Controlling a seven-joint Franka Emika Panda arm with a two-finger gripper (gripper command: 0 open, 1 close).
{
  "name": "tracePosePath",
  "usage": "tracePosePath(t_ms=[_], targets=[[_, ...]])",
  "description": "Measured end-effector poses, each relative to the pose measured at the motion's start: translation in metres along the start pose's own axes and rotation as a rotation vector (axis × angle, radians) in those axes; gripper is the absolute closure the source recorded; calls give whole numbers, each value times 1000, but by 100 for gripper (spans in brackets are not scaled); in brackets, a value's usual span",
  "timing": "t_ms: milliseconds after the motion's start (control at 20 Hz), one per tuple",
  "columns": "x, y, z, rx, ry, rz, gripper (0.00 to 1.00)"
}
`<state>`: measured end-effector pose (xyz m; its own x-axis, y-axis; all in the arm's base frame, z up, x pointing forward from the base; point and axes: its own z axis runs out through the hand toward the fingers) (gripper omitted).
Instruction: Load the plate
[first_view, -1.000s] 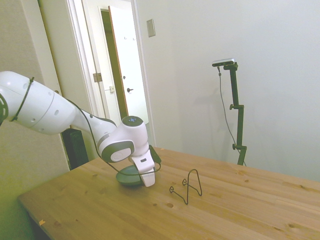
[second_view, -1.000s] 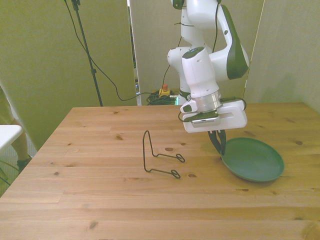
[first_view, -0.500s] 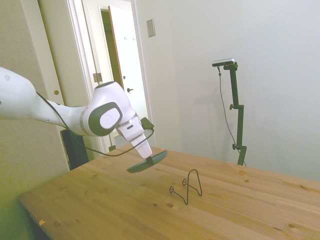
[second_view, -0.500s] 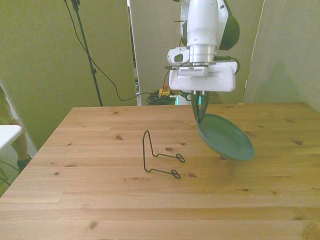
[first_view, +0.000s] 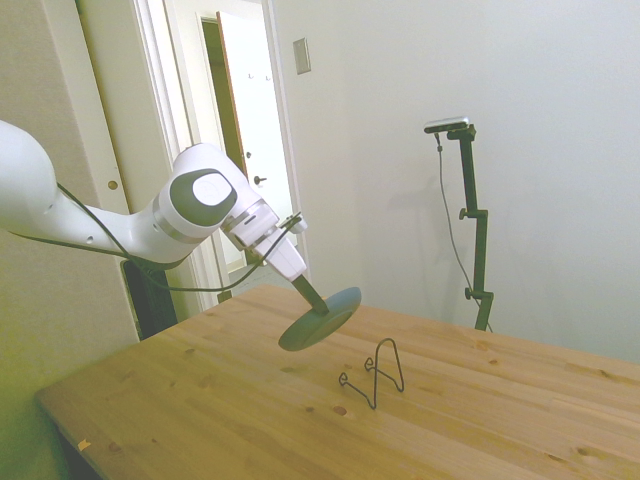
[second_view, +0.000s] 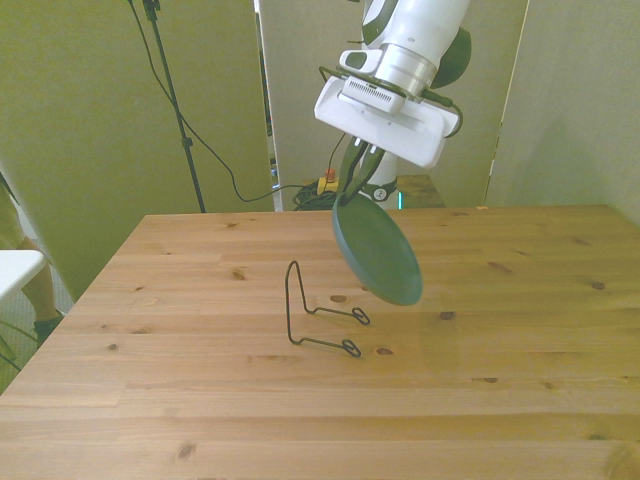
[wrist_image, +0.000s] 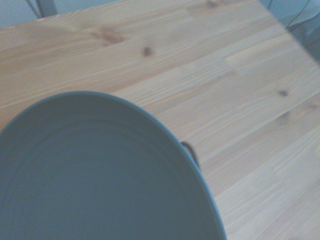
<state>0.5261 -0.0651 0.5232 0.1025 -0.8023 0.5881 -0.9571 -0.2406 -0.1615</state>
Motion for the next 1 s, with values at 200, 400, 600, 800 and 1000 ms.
tracePosePath(t_ms=[200,400,600,800,1000], targets=[[-4,-9,0,-45,125,-45,100],[-5,-20,-12,-74,217,-82,100],[-9,-31,-22,-108,299,-113,100],[-9,-41,-2,-172,371,-145,100],[-6,-53,23,-198,381,-151,100]])
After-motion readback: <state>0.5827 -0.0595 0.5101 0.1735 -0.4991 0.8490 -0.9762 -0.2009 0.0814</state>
